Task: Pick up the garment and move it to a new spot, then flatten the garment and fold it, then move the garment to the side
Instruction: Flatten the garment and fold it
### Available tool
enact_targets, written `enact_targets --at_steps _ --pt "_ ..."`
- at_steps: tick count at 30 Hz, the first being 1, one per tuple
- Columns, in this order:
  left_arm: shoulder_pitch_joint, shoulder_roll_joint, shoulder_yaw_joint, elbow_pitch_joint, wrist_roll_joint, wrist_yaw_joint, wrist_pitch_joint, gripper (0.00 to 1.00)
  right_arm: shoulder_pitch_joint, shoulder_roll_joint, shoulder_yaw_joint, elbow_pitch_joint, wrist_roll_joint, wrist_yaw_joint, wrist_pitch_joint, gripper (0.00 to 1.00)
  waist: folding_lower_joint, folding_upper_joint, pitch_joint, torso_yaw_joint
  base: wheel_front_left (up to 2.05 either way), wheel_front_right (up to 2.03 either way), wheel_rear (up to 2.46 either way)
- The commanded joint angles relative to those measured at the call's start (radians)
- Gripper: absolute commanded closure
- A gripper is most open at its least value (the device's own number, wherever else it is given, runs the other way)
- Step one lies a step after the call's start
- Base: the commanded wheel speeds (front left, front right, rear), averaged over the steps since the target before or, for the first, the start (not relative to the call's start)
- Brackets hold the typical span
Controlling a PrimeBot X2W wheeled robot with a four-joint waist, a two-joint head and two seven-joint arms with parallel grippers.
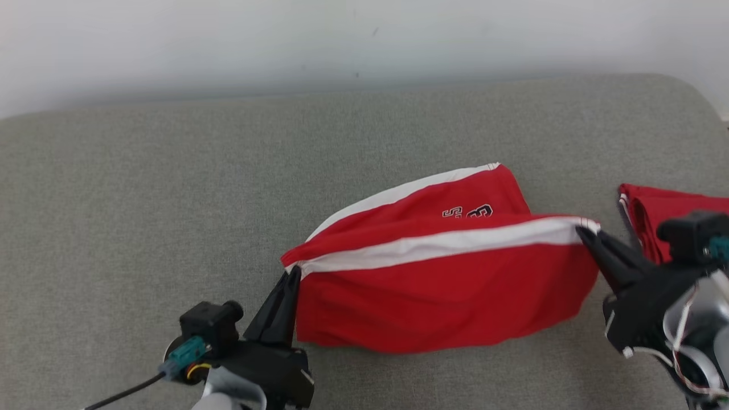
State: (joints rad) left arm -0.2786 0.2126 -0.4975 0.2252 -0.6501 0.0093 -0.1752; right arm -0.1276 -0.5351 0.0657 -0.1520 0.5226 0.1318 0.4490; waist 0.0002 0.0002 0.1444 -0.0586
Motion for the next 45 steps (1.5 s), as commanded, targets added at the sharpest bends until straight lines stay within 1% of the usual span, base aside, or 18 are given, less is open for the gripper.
enact_targets --at_steps 1,6,7,12,17,21,22,23,24,25,29,31,36,39,41,42,45 --pt "-0.036 -0.013 -0.003 0.022 0.019 0.003 -0.009 1.00 -0.068 -0.011 0.032 0.043 -0.013 -0.002 -0.027 1.00 -0.0002 -0.0002 0.041 0.002 0.00 0.00 0.00" --pt "-0.113 -0.045 -0.008 0.079 0.030 0.008 -0.018 1.00 -0.244 -0.029 0.115 0.193 -0.049 -0.002 -0.086 1.00 -0.0002 -0.0002 0.087 0.022 0.00 0.00 0.00" --pt "-0.113 -0.045 -0.008 0.079 0.030 0.008 -0.018 1.00 -0.244 -0.029 0.115 0.193 -0.049 -0.002 -0.086 1.00 -0.0002 -0.0002 0.087 0.022 0.00 0.00 0.00" --pt "-0.171 -0.072 -0.011 0.128 0.046 0.022 -0.032 1.00 -0.383 -0.026 0.172 0.333 -0.078 -0.002 -0.163 1.00 -0.0002 -0.0002 0.124 0.047 0.00 0.00 0.00" --pt "-0.217 -0.092 -0.008 0.174 0.055 0.032 -0.046 1.00 -0.487 -0.017 0.213 0.459 -0.106 -0.002 -0.236 1.00 -0.0002 -0.0002 0.149 0.067 0.00 0.00 0.00" --pt "-0.251 -0.106 -0.011 0.214 0.057 0.026 -0.054 1.00 -0.544 -0.001 0.242 0.553 -0.114 -0.002 -0.286 1.00 -0.0002 -0.0002 0.165 0.080 0.00 0.00 0.00" --pt "-0.259 -0.109 -0.012 0.224 0.058 0.027 -0.057 0.95 -0.557 0.001 0.246 0.575 -0.112 -0.002 -0.297 1.00 -0.0002 -0.0002 0.167 0.083 0.00 0.00 0.00" --pt "-0.267 -0.112 -0.013 0.232 0.059 0.026 -0.060 0.55 -0.568 0.005 0.253 0.597 -0.107 -0.002 -0.308 1.00 -0.0002 -0.0002 0.169 0.085 0.00 0.00 0.00" --pt "-0.275 -0.115 -0.015 0.242 0.062 0.027 -0.063 0.00 -0.578 0.010 0.260 0.617 -0.105 -0.002 -0.319 0.78 -0.0002 -0.0002 0.171 0.087 0.00 0.00 0.00" --pt "-0.282 -0.118 -0.015 0.250 0.063 0.029 -0.064 0.00 -0.587 0.016 0.269 0.635 -0.099 -0.002 -0.328 0.00 -0.0002 -0.0002 0.172 0.088 0.00 0.00 0.00" --pt "-0.299 -0.123 -0.016 0.278 0.075 0.033 -0.073 0.00 -0.617 0.023 0.304 0.686 -0.075 -0.002 -0.351 0.00 -0.0002 -0.0002 0.164 0.089 0.00 0.00 0.00" --pt "-0.296 -0.116 -0.011 0.289 0.084 0.043 -0.080 0.00 -0.622 0.018 0.322 0.703 -0.055 -0.002 -0.347 0.00 -0.0002 -0.0002 0.151 0.088 0.00 0.00 0.00" --pt "-0.253 -0.088 0.006 0.287 0.115 0.065 -0.089 0.00 -0.596 -0.012 0.343 0.722 0.003 -0.002 -0.294 0.00 -0.0002 -0.0002 0.104 0.083 0.00 0.00 0.00" --pt "-0.219 -0.068 0.017 0.258 0.147 0.088 -0.090 0.00 -0.568 -0.030 0.322 0.725 0.023 -0.002 -0.248 0.00 -0.0002 -0.0002 0.076 0.082 0.00 0.00 0.00" --pt "-0.188 -0.051 0.034 0.211 0.174 0.107 -0.090 0.00 -0.547 -0.030 0.292 0.737 0.031 -0.002 -0.215 0.00 -0.0002 -0.0002 0.060 0.081 0.00 0.00 0.00" --pt "-0.145 -0.041 0.057 0.154 0.204 0.116 -0.090 0.00 -0.528 -0.022 0.262 0.751 0.041 -0.002 -0.183 0.00 -0.0002 -0.0002 0.049 0.082 0.00 0.00 0.00" --pt "-0.076 -0.024 0.084 0.076 0.254 0.123 -0.089 0.00 -0.511 -0.001 0.223 0.771 0.041 -0.002 -0.152 0.00 -0.0002 -0.0002 0.044 0.088 0.00 0.00 0.00"
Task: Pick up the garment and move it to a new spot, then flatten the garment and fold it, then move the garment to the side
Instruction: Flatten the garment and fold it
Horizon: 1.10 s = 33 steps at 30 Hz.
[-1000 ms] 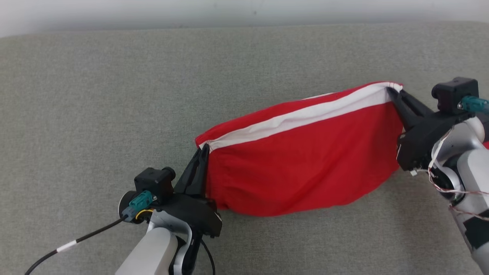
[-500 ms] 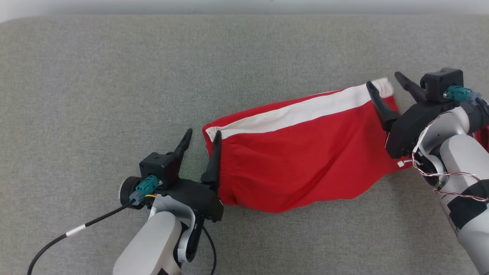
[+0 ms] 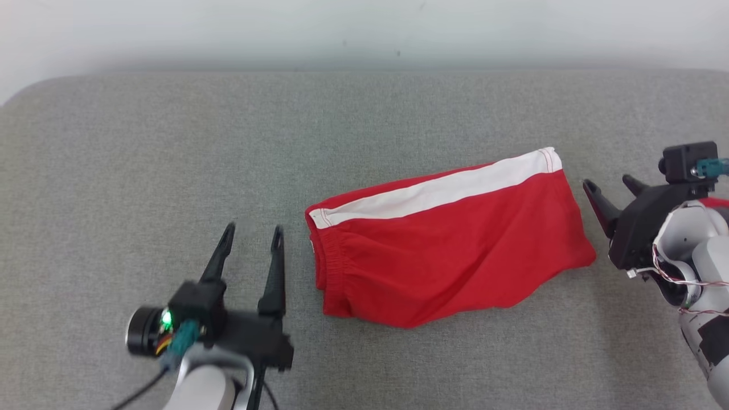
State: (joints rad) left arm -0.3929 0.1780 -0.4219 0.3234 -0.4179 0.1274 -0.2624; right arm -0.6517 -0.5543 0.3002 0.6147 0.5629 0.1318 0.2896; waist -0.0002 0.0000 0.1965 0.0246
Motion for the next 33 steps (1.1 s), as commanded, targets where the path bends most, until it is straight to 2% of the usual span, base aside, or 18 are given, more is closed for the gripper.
enact_targets --at_steps 1,5,14,18,23,25,26,27,33 --pt "0.059 0.014 0.017 -0.046 0.042 0.011 -0.002 0.00 0.017 0.026 -0.029 0.016 -0.002 -0.002 0.011 0.00 0.0002 0.0000 -0.008 0.008 0.00 0.00 0.00" --pt "0.141 0.014 0.052 -0.121 0.102 0.027 -0.002 0.00 0.019 0.059 -0.076 0.049 -0.037 -0.002 0.023 0.00 0.0002 0.0000 0.003 0.028 0.00 0.00 0.00" --pt "0.238 -0.020 0.117 -0.177 0.162 0.015 -0.002 0.00 0.013 0.100 -0.164 0.115 -0.114 -0.002 0.047 0.00 0.0002 0.0000 0.036 0.082 0.00 0.00 0.00" --pt "0.255 -0.040 0.144 -0.188 0.182 -0.004 -0.002 0.00 0.004 0.134 -0.202 0.144 -0.140 -0.002 0.067 0.00 0.0002 0.0000 0.053 0.101 0.00 0.00 0.00" --pt "0.269 -0.064 0.172 -0.182 0.199 -0.024 -0.003 0.00 0.022 0.183 -0.196 0.168 -0.154 -0.001 0.149 0.00 0.0002 0.0000 0.063 0.109 0.00 0.00 0.00" --pt "0.268 -0.072 0.181 -0.178 0.205 -0.031 -0.003 0.00 0.035 0.196 -0.188 0.165 -0.156 0.001 0.172 0.34 0.0002 0.0000 0.063 0.110 0.00 0.00 0.00" --pt "0.269 -0.075 0.185 -0.174 0.208 -0.038 -0.003 0.00 0.043 0.201 -0.185 0.161 -0.158 0.001 0.179 0.59 0.0002 0.0000 0.062 0.110 0.00 0.00 0.00" --pt "0.270 -0.079 0.188 -0.172 0.211 -0.040 -0.003 0.00 0.052 0.203 -0.183 0.156 -0.161 0.001 0.188 0.98 0.0002 0.0000 0.061 0.109 0.00 0.00 0.00" --pt "0.275 -0.094 0.207 -0.155 0.223 -0.065 -0.003 0.00 0.083 0.177 -0.193 0.127 -0.179 0.000 0.205 1.00 0.0002 0.0000 0.051 0.102 0.00 0.00 0.00"
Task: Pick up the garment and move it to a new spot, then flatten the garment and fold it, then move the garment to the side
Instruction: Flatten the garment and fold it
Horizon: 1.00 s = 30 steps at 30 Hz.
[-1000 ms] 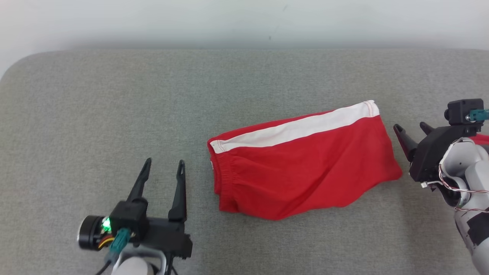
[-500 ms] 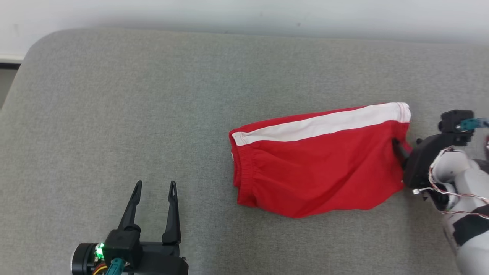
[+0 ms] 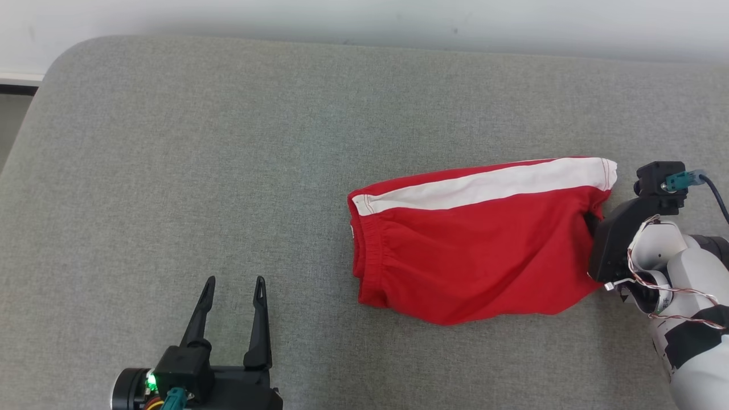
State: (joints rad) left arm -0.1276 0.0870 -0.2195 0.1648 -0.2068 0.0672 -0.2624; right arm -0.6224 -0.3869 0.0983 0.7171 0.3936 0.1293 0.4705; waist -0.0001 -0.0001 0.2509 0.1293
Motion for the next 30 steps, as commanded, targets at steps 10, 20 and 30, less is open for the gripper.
enact_targets --at_steps 10,20,30 --pt "0.030 -0.019 0.025 0.031 0.019 -0.033 -0.003 0.00 0.068 -0.042 -0.114 -0.078 -0.144 0.000 -0.026 1.00 0.0001 0.0001 -0.051 -0.039 0.00 0.00 0.00" --pt "0.045 -0.030 0.030 0.049 0.019 -0.047 -0.003 0.00 0.142 -0.047 -0.248 -0.228 -0.282 0.000 -0.023 1.00 0.0001 0.0001 -0.098 -0.057 0.00 0.00 0.00" --pt "0.064 -0.035 0.031 0.064 0.011 -0.057 -0.003 0.00 0.200 0.016 -0.197 -0.438 -0.301 0.000 0.032 1.00 0.0001 0.0001 -0.133 -0.050 0.00 0.00 0.00"
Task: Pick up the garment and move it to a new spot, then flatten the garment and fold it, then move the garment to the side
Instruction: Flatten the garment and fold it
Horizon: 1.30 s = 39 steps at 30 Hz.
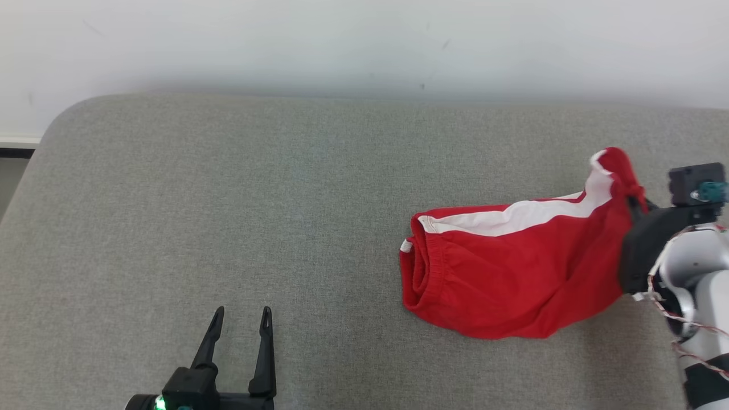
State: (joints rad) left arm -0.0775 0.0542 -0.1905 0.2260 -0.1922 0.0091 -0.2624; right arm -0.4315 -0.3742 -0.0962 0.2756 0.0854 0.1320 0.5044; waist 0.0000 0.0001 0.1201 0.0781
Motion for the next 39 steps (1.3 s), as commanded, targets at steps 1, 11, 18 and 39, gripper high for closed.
enact_targets --at_steps 1,11,18,39 --pt "0.015 -0.002 0.003 0.003 -0.004 0.000 -0.003 0.00 0.010 0.016 0.011 -0.013 0.013 -0.002 0.008 1.00 0.0000 -0.0001 -0.005 0.002 0.00 0.00 0.00" --pt "0.028 -0.004 0.000 0.012 -0.012 -0.008 -0.003 0.00 -0.023 0.100 0.174 -0.052 0.045 -0.002 0.049 1.00 0.0000 -0.0001 -0.024 0.023 0.00 0.00 0.00" --pt "0.035 -0.004 0.001 0.012 -0.018 -0.008 -0.003 0.00 -0.056 0.153 0.314 0.002 0.077 -0.002 0.039 1.00 0.0000 -0.0001 -0.023 0.039 0.00 0.00 0.00" --pt "0.023 -0.004 0.001 0.010 -0.027 0.005 -0.003 0.00 -0.038 0.181 0.403 -0.071 0.293 -0.002 -0.013 0.00 0.0000 -0.0001 -0.020 0.023 0.00 0.00 0.00"
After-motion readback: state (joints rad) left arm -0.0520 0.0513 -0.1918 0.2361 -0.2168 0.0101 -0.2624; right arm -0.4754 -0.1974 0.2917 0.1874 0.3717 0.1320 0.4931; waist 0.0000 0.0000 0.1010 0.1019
